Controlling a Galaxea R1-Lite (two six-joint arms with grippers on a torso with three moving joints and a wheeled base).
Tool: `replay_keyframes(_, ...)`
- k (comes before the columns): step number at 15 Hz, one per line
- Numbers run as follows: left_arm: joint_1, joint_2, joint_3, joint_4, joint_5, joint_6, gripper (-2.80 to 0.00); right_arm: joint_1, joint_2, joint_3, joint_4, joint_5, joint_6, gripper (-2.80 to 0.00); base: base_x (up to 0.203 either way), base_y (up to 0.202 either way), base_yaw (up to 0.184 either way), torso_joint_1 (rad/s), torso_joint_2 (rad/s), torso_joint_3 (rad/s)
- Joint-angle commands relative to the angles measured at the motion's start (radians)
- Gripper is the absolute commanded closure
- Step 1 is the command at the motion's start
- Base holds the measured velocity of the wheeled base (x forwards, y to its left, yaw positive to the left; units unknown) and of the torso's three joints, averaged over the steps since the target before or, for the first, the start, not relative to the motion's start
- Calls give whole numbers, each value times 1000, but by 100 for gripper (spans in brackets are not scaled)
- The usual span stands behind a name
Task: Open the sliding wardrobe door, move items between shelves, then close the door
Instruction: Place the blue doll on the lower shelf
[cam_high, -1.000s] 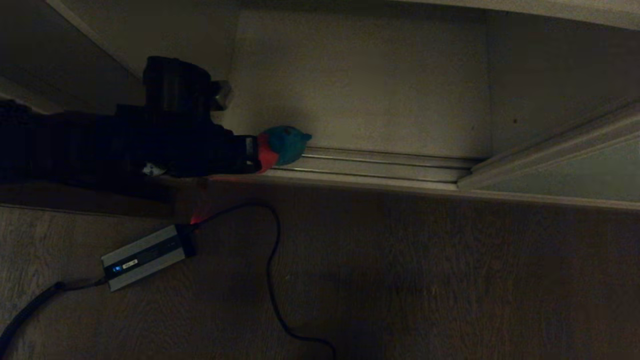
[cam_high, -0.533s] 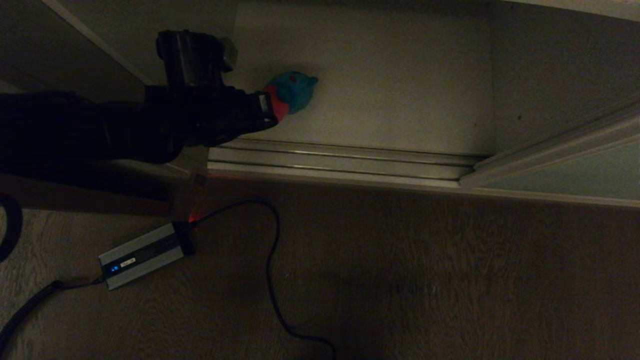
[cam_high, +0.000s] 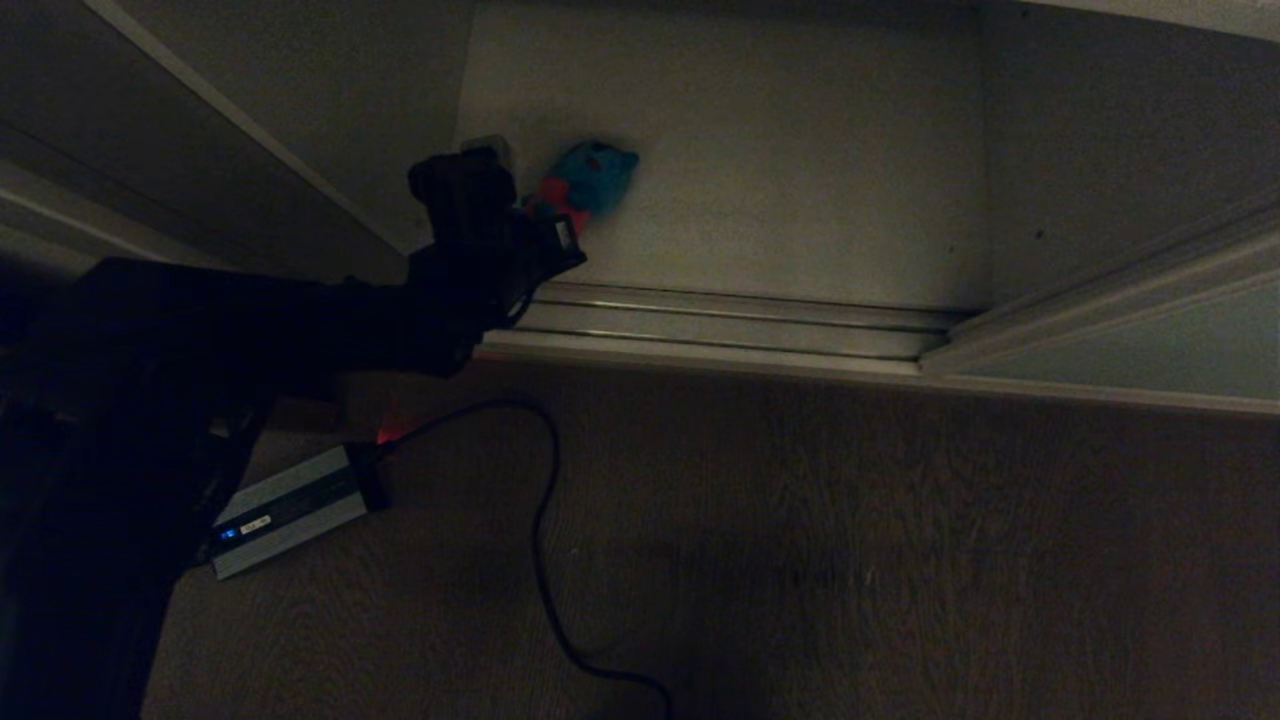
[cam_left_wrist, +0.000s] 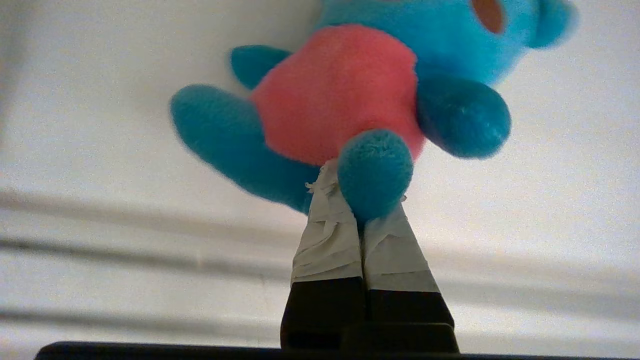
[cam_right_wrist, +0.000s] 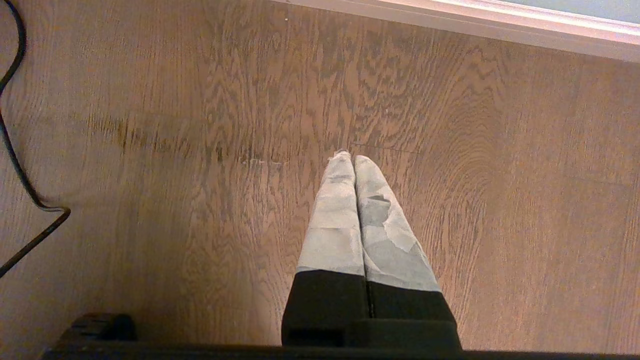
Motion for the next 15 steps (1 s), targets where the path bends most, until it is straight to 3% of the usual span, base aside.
replay_keyframes(1,4,101,-59,-61,32,12,0,0,0,3,0,0,0,0,0,0,0,0,0,0)
replay_keyframes(4,7,126,-59,-161,34,56,0,0,0,3,0,0,0,0,0,0,0,0,0,0)
replay_keyframes(7,7,124,-58,-176,57,63,0,0,0,3,0,0,0,0,0,0,0,0,0,0)
replay_keyframes(8,7,118,-58,-172,55,67,-280,-1,0,4,0,0,0,0,0,0,0,0,0,0)
replay_keyframes(10,6,96,-58,-157,51,55,-280,0,0,4,0,0,0,0,0,0,0,0,0,0)
replay_keyframes(15,6,-17,-50,13,11,5,-280,0,0,4,0,0,0,0,0,0,0,0,0,0)
